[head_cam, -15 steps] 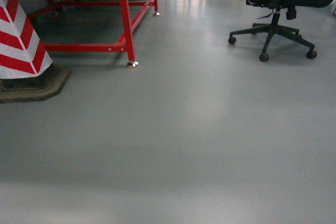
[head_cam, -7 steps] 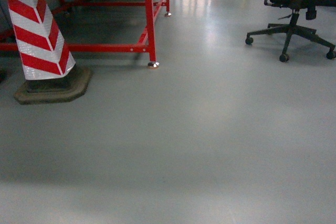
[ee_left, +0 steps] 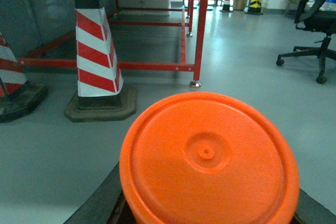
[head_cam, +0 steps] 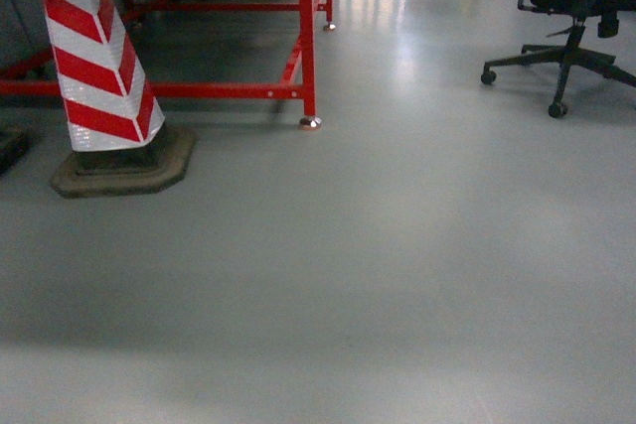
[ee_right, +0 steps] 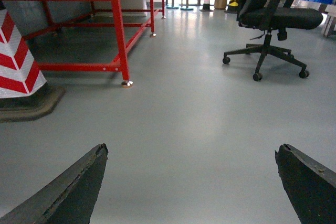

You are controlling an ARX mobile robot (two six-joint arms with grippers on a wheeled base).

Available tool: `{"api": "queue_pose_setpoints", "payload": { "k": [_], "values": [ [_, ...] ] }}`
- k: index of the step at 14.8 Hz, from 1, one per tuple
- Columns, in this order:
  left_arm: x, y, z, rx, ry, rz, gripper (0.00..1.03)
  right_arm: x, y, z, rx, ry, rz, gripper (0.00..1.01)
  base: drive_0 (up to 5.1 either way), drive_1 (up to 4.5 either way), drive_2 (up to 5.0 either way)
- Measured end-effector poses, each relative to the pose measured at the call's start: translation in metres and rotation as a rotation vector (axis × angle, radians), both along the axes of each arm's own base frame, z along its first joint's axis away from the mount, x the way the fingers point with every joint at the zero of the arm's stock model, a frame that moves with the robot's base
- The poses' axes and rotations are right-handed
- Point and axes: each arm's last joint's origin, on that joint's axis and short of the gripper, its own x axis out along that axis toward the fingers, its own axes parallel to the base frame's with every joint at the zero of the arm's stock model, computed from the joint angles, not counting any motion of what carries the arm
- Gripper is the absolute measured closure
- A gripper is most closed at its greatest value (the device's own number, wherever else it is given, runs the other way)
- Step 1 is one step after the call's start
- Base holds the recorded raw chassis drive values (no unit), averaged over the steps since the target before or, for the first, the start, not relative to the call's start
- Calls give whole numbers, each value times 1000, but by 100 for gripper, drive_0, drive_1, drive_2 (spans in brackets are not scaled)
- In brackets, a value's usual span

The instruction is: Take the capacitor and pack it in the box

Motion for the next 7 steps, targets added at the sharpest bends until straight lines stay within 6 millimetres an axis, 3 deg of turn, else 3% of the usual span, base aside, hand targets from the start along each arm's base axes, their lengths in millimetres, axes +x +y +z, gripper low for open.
{"api": "queue_pose_setpoints", "payload": {
  "k": [7],
  "values": [
    [0,0,0,0,-3,-1,59,0,0,0,0,2,0,3,-499,242,242]
  ]
}}
